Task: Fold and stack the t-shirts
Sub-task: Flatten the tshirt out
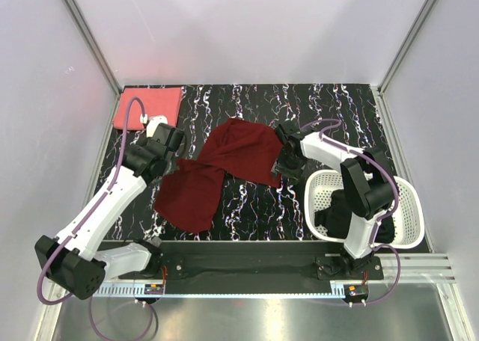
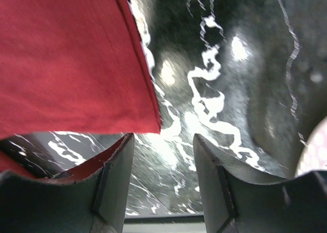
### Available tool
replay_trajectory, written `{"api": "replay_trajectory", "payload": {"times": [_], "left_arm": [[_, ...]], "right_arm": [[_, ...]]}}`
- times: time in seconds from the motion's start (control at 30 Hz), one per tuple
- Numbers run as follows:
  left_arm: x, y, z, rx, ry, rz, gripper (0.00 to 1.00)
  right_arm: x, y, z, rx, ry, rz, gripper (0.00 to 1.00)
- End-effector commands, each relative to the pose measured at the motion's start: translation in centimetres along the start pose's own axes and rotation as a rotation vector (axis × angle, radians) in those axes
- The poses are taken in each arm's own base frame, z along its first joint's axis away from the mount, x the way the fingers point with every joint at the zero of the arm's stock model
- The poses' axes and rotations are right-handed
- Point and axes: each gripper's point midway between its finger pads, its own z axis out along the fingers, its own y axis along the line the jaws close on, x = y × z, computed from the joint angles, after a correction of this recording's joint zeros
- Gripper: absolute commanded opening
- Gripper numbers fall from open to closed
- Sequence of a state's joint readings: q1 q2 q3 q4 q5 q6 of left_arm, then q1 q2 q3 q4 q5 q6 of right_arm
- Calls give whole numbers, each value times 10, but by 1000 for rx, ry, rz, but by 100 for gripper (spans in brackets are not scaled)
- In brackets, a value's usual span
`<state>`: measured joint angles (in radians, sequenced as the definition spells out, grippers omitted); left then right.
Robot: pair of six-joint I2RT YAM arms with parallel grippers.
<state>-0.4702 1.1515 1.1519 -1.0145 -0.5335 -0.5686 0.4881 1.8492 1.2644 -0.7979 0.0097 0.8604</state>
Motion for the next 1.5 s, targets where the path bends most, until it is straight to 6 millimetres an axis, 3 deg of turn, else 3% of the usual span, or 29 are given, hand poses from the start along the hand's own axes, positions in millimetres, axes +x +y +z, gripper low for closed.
{"api": "replay_trajectory", "payload": {"times": [0.0, 0.2, 0.5, 0.7, 0.93, 1.03, 1.13, 1.17, 1.2, 1.27, 1.37, 1.47], "left_arm": [[-7, -6, -6, 53, -35, -34, 0], [-7, -6, -7, 63, -38, -46, 0], [-7, -6, -6, 58, -38, -36, 0], [-10, -7, -7, 62, -40, -35, 0], [-6, -3, -8, 52, -37, -27, 0], [-5, 0, -8, 43, -39, -29, 0], [-5, -1, -8, 47, -43, -35, 0], [-5, -1, -8, 47, -43, -35, 0], [-7, -1, -9, 48, -49, -41, 0], [-18, 0, -15, 49, -80, -54, 0], [-41, 7, -33, 50, -155, -81, 0], [-87, 20, -69, 61, -317, -149, 0]], "right_arm": [[-11, 14, 8, -45, -32, 85, 57], [-10, 16, 18, -32, -19, 119, 51], [6, 7, 23, 12, 11, 138, 50], [17, 13, 32, -2, 51, 145, 47], [18, 10, 43, 18, 54, 147, 42], [8, 5, 45, 38, 8, 138, 36], [1, 1, 51, 46, -12, 113, 19], [-2, 1, 50, 45, -24, 84, 6], [-7, 1, 48, 46, -47, 71, 0], [-16, 3, 38, 41, -79, 28, 0], [-37, 14, -10, 2, -163, -57, 0], [-61, 18, -77, -43, -305, -161, 0]]}}
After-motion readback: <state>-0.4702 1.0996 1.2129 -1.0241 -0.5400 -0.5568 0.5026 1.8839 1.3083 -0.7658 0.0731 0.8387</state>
